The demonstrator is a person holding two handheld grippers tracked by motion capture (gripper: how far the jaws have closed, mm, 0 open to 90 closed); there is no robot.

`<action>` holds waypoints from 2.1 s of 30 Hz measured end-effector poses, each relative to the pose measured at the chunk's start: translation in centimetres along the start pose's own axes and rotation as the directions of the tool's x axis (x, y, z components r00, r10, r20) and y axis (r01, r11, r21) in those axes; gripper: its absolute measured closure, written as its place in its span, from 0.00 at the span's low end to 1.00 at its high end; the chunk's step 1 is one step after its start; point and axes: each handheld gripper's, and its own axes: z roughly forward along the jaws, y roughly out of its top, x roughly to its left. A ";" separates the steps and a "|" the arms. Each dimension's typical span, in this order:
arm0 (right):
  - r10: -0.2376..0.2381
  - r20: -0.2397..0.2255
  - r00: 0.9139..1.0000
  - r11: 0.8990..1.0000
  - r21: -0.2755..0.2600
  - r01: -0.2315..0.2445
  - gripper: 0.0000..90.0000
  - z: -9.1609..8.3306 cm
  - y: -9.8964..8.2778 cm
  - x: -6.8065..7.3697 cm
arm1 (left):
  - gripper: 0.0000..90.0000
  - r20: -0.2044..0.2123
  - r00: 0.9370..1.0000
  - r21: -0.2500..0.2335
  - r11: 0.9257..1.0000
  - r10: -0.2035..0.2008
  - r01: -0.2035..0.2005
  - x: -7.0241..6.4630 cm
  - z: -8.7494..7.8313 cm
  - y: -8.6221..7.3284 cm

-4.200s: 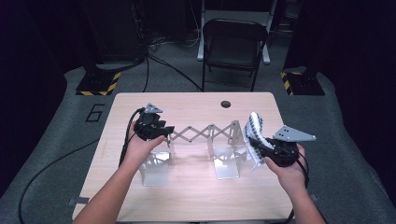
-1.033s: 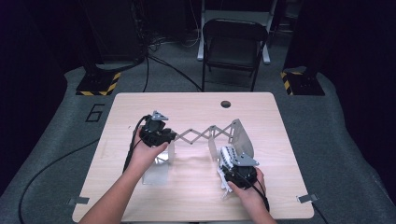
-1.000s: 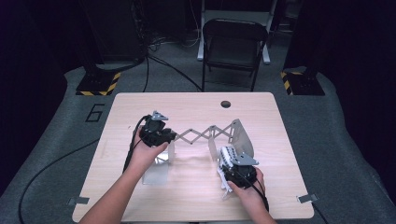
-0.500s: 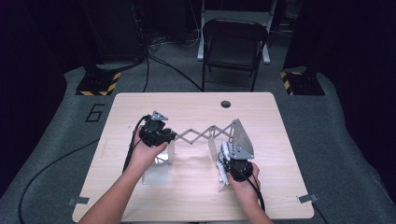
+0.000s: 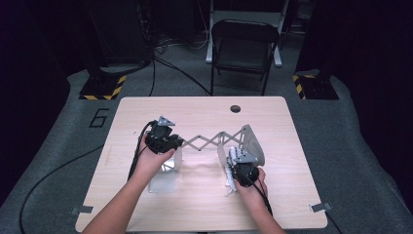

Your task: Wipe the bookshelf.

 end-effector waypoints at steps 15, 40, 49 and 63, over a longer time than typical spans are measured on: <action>0.027 -0.017 0.999 0.999 0.023 -0.027 0.79 -1.1 -0.9 -0.1 | 0.80 -0.004 1.000 -0.002 1.000 -0.008 0.008 -0.3 0.3 0.0; 0.007 -0.008 1.000 1.000 0.000 -0.007 0.79 -0.9 -1.0 0.3 | 0.75 -0.011 1.000 -0.041 0.999 -0.026 0.025 0.0 0.1 0.9; 0.030 -0.024 0.999 0.999 -0.012 -0.031 0.79 -0.9 -1.0 0.2 | 0.73 -0.005 0.997 -0.066 0.995 -0.072 0.072 1.4 -0.4 2.8; 0.010 -0.034 0.999 1.000 -0.002 -0.010 0.79 -0.9 -1.1 -0.3 | 0.83 0.003 0.995 -0.026 0.995 -0.100 0.100 2.7 0.6 2.4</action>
